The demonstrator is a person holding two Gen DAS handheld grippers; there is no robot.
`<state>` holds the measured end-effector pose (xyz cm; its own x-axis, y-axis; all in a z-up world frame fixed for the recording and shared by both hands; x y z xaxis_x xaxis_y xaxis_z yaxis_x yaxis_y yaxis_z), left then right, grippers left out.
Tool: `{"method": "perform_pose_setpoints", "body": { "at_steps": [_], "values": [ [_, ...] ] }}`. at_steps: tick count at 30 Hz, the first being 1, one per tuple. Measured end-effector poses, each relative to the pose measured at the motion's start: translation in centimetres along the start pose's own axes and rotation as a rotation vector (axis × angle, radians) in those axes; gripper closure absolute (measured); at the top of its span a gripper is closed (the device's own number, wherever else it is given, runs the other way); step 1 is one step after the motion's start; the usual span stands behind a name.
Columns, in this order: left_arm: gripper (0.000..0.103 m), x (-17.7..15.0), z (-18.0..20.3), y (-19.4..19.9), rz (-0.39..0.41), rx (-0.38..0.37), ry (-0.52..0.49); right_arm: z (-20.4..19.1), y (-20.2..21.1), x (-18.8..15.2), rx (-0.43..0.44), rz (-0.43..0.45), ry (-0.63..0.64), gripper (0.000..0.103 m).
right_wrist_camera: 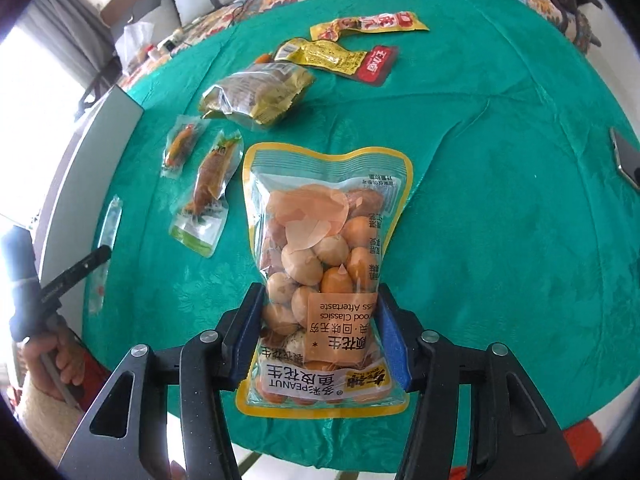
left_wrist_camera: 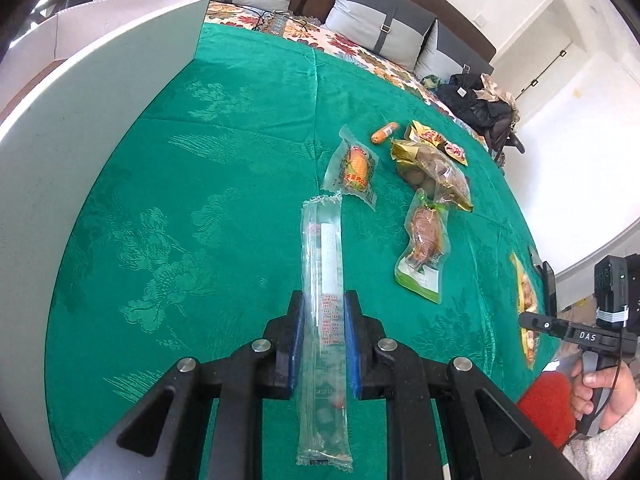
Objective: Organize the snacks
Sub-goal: 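Carry both packets over the white box and open both grippers, then move both grippers back toward the remaining snacks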
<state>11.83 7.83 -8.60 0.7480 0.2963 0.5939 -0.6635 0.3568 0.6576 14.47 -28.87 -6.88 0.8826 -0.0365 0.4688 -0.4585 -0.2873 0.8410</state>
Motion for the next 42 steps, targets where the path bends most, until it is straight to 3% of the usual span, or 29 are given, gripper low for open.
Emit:
{"method": "perform_pose_setpoints", "body": {
  "at_steps": [4,6,8,11,15,16,17,18,19,20,23,25,27,31,32,34,37,39,42],
  "values": [
    [0.085,1.1,0.9,4.3,0.049,-0.101,0.052,-2.4,0.5,-0.3,0.070,-0.006,-0.033,0.046],
    [0.085,2.5,0.5,7.8,0.103,-0.120,0.077,-6.6,1.1,1.0,0.140,0.019,0.005,0.046],
    [0.085,4.2,-1.1,11.7,0.170,-0.086,0.088,-12.3,1.7,2.9,0.239,0.043,0.064,0.046],
    [0.085,6.9,-5.3,17.1,0.250,0.042,0.110,-22.9,2.6,5.4,0.405,0.066,0.172,0.046],
    [0.084,9.1,-13.7,21.5,0.299,0.332,0.169,-36.9,2.9,6.6,0.605,0.049,0.258,0.045],
    [0.072,9.2,-15.9,21.9,0.286,0.410,0.191,-39.8,2.6,6.7,0.641,0.043,0.257,0.043],
    [0.060,9.2,-18.1,21.9,0.252,0.468,0.216,-42.2,2.1,6.8,0.671,0.038,0.245,0.035],
    [0.036,8.7,-20.0,21.9,0.217,0.516,0.241,-44.0,1.2,6.8,0.691,0.024,0.228,0.026],
    [0.028,8.2,-21.3,22.1,0.200,0.553,0.262,-45.2,0.4,6.7,0.685,0.001,0.219,0.024],
    [0.028,7.6,-22.0,22.4,0.203,0.578,0.273,-45.7,-0.4,6.4,0.665,-0.011,0.213,0.024],
    [0.024,5.6,-22.1,23.3,0.247,0.552,0.292,-43.1,-1.6,5.5,0.639,0.011,0.197,0.024],
    [0.023,4.9,-20.9,23.2,0.261,0.516,0.300,-38.2,-2.3,5.1,0.559,0.057,0.199,0.024],
    [0.023,5.2,-18.5,22.0,0.254,0.461,0.275,-32.2,-3.2,5.1,0.418,0.133,0.251,0.024],
    [0.019,6.0,-10.7,18.4,0.216,0.329,0.127,-18.0,-3.7,3.8,0.036,0.304,0.382,0.024],
    [0.016,5.7,-8.5,17.3,0.202,0.295,0.085,-14.3,-3.3,3.3,-0.037,0.330,0.379,0.024],
    [0.000,5.1,-4.1,14.2,0.164,0.224,0.024,-7.2,-2.4,2.0,-0.152,0.354,0.331,0.024],
    [0.000,2.9,0.4,7.5,0.034,0.133,-0.041,0.8,-1.6,1.0,-0.271,0.341,0.236,0.024],
    [0.001,1.6,1.9,2.7,-0.042,0.153,-0.102,3.9,-1.4,1.0,-0.314,0.333,0.189,0.024],
    [0.003,0.4,2.1,-2.3,-0.059,0.247,-0.201,5.6,-2.2,2.0,-0.312,0.308,0.140,0.024]
  ]
}}
Point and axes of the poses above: each gripper's, at about its wrist camera, not at the fingertips, and y roughly against the way its jaws point, z to its right, x to its top, the point moved 3 cm from there along -y, roughly the way its jaws point, and after that the axes turned 11 degrees about z, right-handed, at the moved point
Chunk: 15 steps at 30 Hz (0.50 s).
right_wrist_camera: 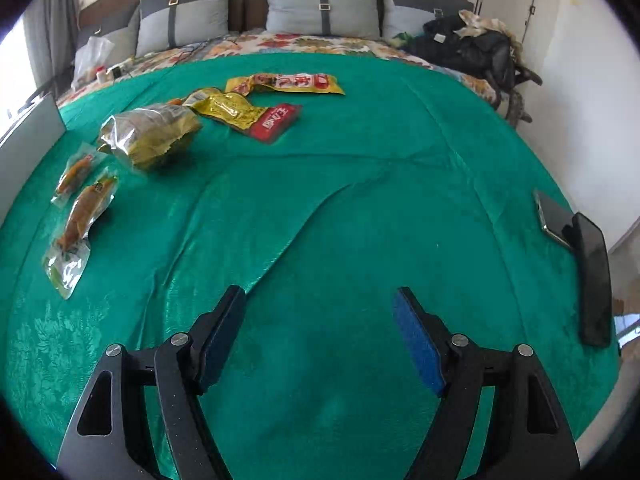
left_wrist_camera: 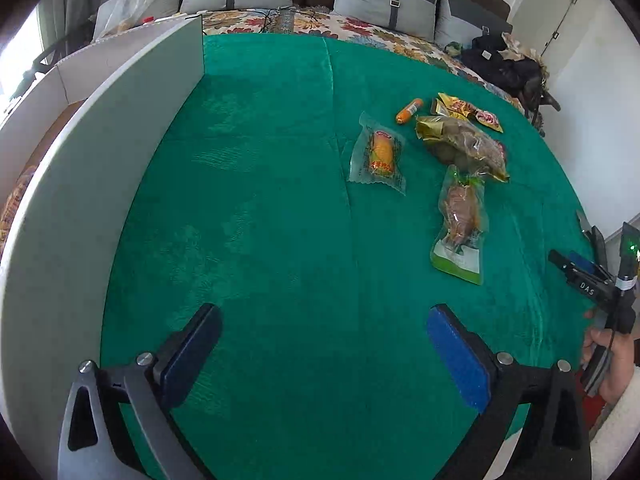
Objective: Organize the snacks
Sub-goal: 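Move both grippers back toward the remaining snacks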
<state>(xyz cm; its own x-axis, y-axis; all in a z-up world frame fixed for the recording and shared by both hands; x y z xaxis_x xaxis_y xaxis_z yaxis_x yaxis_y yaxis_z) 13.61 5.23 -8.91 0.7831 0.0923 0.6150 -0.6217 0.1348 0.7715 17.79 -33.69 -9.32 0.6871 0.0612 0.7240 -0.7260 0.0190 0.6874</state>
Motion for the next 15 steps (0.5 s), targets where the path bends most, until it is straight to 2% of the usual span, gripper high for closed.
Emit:
{"method": "perform_pose_setpoints", "body": {
  "at_steps": [3,7,10,12,15],
  "values": [
    [0.003,0.0,-0.3,-2.9,0.014,0.054,-0.057,0.2,-1.2,0.2,0.011,-0.002,-0.010,0.024],
    [0.002,0.3,-1.2,-5.1,0.017,0.066,-0.037,0.4,-1.7,-0.1,0.018,0.033,-0.040,0.016],
    [0.000,0.9,-0.7,-6.5,0.062,0.116,-0.101,0.6,-1.7,-0.1,0.018,0.032,-0.043,0.014],
    [0.000,1.6,-0.4,-7.1,0.110,0.098,-0.122,0.6,-1.7,-0.1,0.013,0.031,-0.041,0.013],
    [0.000,3.3,-0.4,-8.5,0.133,0.110,-0.105,0.8,-1.8,-0.1,0.010,0.030,-0.043,0.012]
  ]
}}
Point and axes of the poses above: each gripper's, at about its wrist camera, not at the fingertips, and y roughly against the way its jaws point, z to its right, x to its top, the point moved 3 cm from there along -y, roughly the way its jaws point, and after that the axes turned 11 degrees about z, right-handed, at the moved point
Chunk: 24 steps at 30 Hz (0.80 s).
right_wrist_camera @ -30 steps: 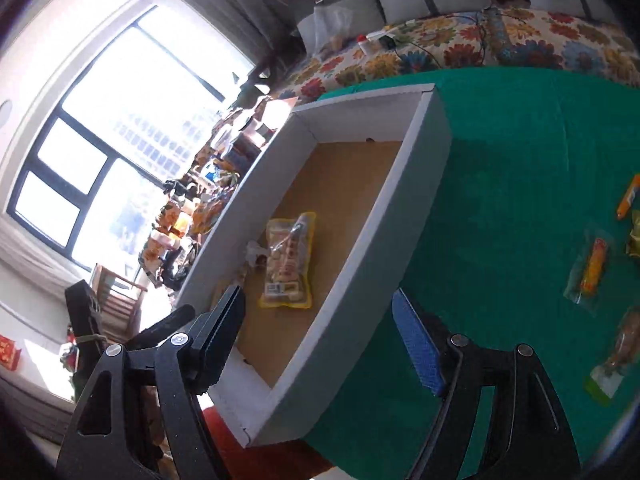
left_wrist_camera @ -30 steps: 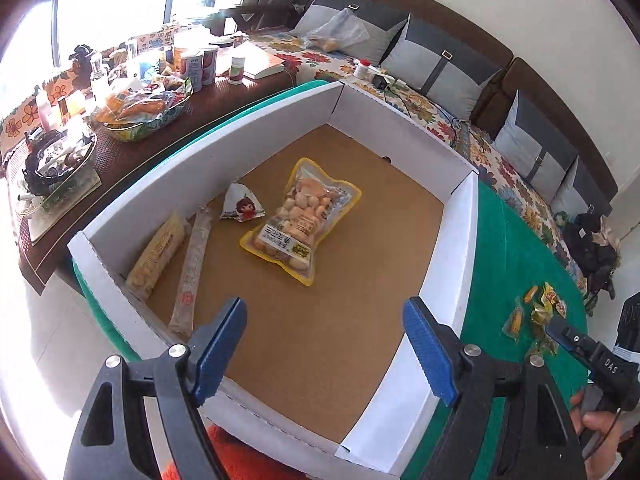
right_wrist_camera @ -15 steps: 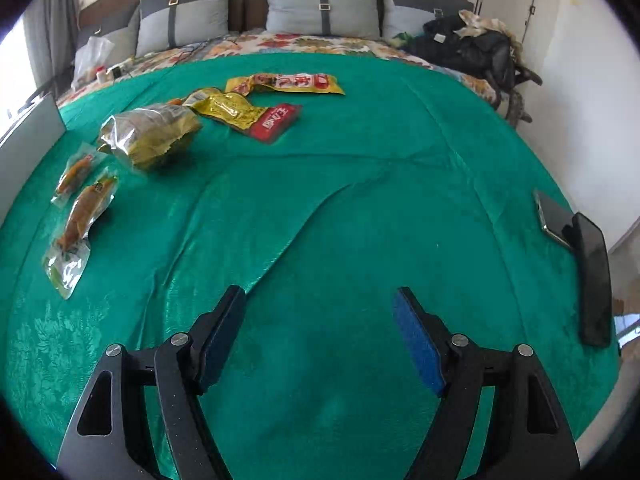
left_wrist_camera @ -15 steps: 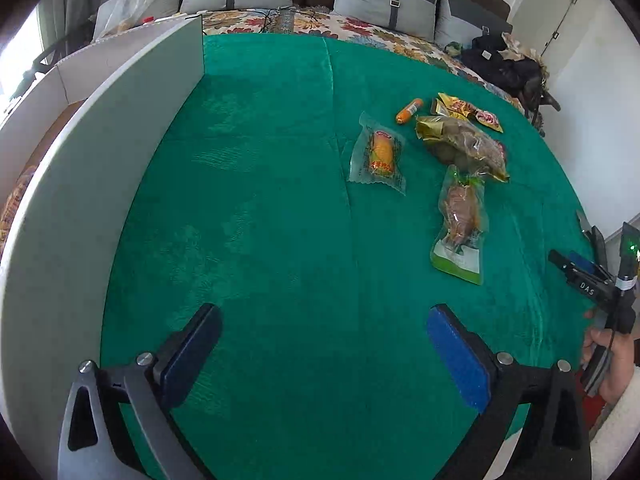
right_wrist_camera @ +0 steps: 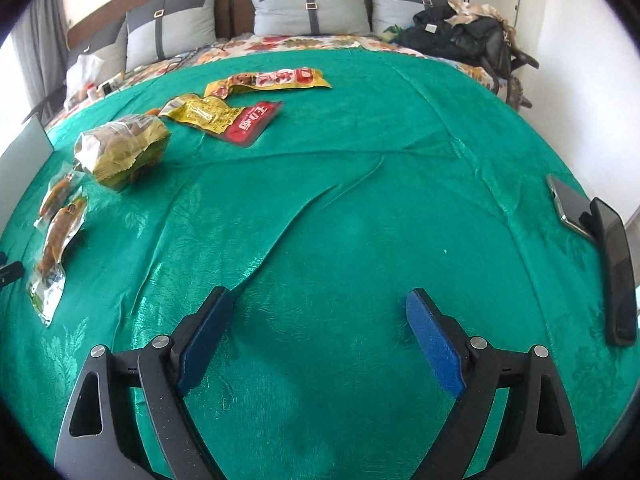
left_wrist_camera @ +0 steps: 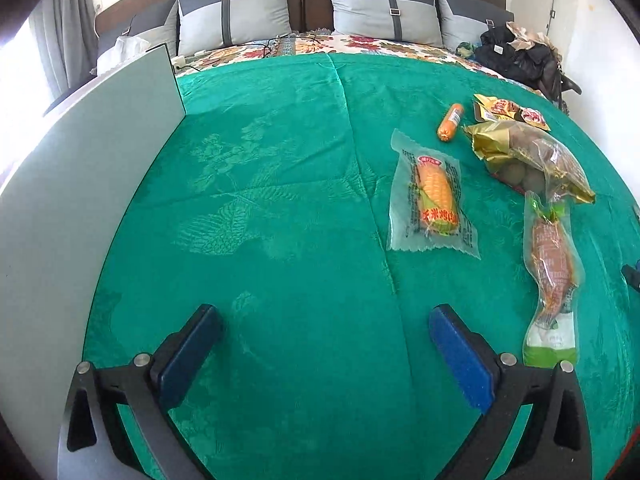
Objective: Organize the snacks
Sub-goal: 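Move both grippers back toward the remaining snacks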
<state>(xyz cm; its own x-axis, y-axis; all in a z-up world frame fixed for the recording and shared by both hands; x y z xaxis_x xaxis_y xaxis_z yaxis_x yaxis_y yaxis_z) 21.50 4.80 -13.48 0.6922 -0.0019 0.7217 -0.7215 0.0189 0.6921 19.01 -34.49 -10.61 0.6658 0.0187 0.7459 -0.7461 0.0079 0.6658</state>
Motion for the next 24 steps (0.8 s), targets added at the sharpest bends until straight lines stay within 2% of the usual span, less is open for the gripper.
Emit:
{"method": "perform_pose_setpoints", "body": {
  "at_steps": [4,24],
  "values": [
    [0.000,1.42,-0.15,-1.47,0.003,0.015,0.017,0.01,-0.01,0.01,0.001,-0.001,0.000,0.012],
    [0.000,1.40,-0.11,-1.44,0.004,0.016,0.017,0.02,-0.02,0.04,0.000,-0.002,0.000,0.012]
  ]
}}
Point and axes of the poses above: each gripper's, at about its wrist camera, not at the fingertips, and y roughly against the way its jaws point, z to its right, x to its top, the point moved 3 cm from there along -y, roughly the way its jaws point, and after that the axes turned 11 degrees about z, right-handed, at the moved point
